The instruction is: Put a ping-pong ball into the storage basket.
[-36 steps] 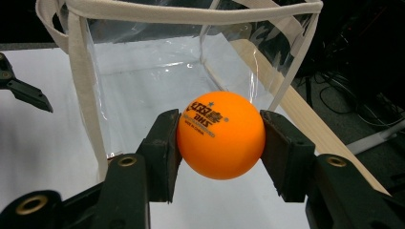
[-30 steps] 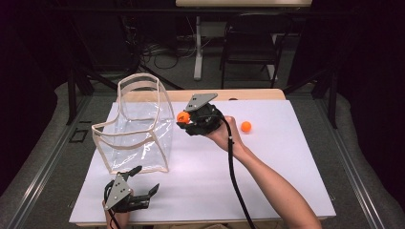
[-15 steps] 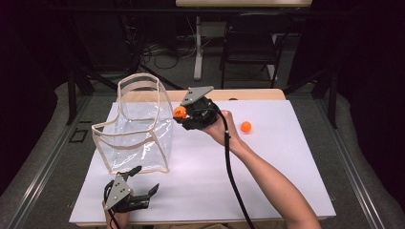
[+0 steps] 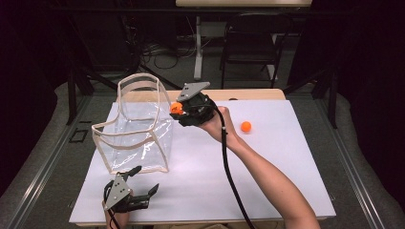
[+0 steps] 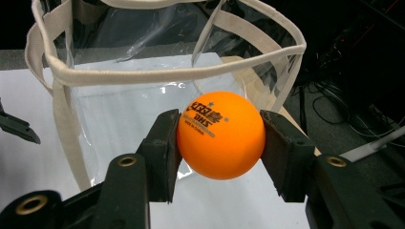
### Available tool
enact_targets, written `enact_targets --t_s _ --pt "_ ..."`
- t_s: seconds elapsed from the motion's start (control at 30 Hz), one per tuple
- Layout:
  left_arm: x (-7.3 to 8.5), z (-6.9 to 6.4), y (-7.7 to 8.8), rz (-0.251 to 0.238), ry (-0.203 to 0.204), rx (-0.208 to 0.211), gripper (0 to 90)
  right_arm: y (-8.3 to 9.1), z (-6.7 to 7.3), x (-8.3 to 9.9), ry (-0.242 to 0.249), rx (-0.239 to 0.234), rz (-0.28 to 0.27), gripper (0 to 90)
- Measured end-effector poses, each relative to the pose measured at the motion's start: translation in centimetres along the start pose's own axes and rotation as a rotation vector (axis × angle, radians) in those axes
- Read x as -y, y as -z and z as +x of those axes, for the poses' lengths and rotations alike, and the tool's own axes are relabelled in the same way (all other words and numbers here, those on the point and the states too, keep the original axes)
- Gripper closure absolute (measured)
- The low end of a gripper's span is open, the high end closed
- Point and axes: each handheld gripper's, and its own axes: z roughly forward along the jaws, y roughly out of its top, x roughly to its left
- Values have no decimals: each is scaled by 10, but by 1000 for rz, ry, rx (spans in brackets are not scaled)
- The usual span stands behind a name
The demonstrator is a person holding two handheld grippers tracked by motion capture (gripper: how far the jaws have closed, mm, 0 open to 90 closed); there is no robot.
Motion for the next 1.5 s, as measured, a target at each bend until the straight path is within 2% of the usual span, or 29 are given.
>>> enact_targets --t_s 0.97,1.5 --pt "0 0 1 0 1 2 157 1 3 -28 37 5 -47 507" --pt "0 0 0 -2 1 1 157 -1 7 -37 43 3 -83 507"
